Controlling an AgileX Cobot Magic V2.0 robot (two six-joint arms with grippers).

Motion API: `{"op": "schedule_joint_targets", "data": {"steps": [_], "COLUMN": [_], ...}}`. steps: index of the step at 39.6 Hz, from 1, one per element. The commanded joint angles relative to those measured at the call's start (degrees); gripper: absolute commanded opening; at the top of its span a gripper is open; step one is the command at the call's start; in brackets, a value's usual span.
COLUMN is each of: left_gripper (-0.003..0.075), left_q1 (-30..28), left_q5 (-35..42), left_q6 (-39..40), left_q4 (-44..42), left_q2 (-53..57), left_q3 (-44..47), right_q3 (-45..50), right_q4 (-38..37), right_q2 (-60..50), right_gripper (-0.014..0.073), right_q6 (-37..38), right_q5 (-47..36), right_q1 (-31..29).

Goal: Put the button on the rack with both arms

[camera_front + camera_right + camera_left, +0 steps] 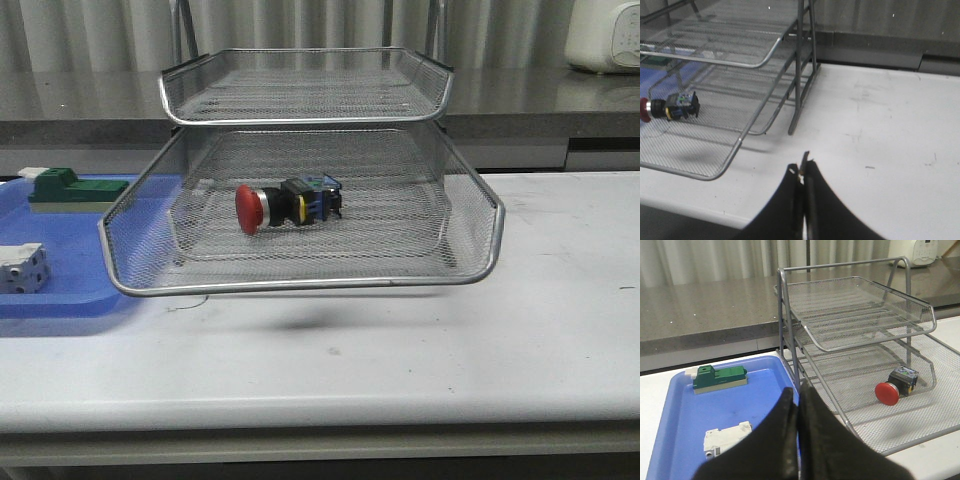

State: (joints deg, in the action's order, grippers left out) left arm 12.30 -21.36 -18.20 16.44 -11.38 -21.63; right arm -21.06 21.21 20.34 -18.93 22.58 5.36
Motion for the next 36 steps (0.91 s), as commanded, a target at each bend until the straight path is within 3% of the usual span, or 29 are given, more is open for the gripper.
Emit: {"op": "schedule_joint_targets", "data": {"steps": [1,10,27,36], "left_gripper": [-0.0019,-0.0019,-0.0019,-0.0019], "left_q1": [-0.1,-0.1,-0.1,-0.1], "left_q5": [4.6,4.6,4.6,4.6], "left_q6": [0.5,0.5,0.5,0.5], "left_q4": [1.0,1.0,1.0,1.0], "left_q2": [-0.5,-0.5,-0.5,-0.5], "left_q3": [-1.4,-1.4,-1.4,-1.4], "right_q3": [-2.7,-9.4,-18.2,-23.9], "right_q4": [0.9,1.2,1.2,1.2], "right_q2": [7.4,24.3,50.6,63.9], "right_gripper": [-0.0109,-0.0109,-0.0109,-0.0109], "right_q6": [-0.5,-0.6,-0.6,-0.6], "right_q5": [-5.0,-5.6,-17.7,-17.7], "right_q1": [-0.1,3.1,35.1,43.0]}}
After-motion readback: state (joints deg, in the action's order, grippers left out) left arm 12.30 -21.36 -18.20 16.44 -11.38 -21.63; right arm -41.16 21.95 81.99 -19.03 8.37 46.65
